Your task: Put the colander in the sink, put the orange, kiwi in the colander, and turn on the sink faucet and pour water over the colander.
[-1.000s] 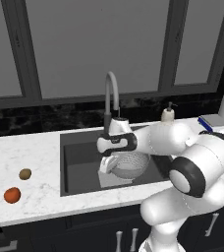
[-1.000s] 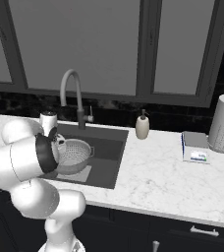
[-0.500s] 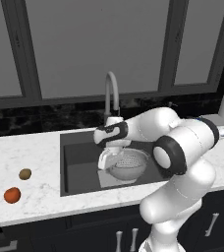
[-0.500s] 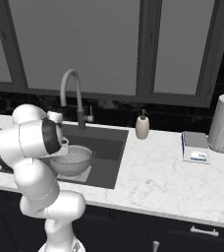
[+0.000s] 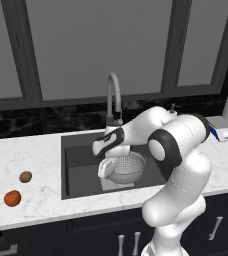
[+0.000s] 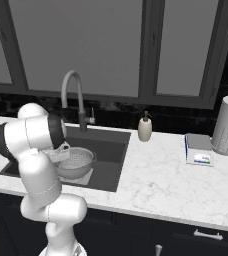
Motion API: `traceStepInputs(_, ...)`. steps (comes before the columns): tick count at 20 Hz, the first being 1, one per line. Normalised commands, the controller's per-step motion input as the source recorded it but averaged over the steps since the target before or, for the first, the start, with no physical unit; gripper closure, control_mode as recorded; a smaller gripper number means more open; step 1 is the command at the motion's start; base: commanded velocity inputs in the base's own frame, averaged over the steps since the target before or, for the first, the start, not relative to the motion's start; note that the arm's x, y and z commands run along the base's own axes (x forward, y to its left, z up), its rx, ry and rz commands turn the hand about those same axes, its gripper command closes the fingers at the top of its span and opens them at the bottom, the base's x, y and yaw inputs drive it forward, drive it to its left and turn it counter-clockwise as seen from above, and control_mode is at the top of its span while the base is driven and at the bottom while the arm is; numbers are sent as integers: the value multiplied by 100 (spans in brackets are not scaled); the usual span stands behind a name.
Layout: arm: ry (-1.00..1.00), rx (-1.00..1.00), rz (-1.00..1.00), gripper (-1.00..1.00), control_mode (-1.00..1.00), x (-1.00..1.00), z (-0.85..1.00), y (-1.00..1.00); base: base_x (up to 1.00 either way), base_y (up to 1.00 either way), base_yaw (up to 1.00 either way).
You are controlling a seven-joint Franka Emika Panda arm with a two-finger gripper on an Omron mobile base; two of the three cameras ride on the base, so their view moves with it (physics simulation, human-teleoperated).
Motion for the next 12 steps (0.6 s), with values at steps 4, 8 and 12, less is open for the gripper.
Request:
traceStepInputs(4,0,0,0,100,-100,36,0,18,0,0,0)
traceStepInputs(8,0,0,1,100,-100,43,-5,17,0,0,0)
traceStepInputs(12,0,0,1,100,-100,45,-21,21,0,0,0)
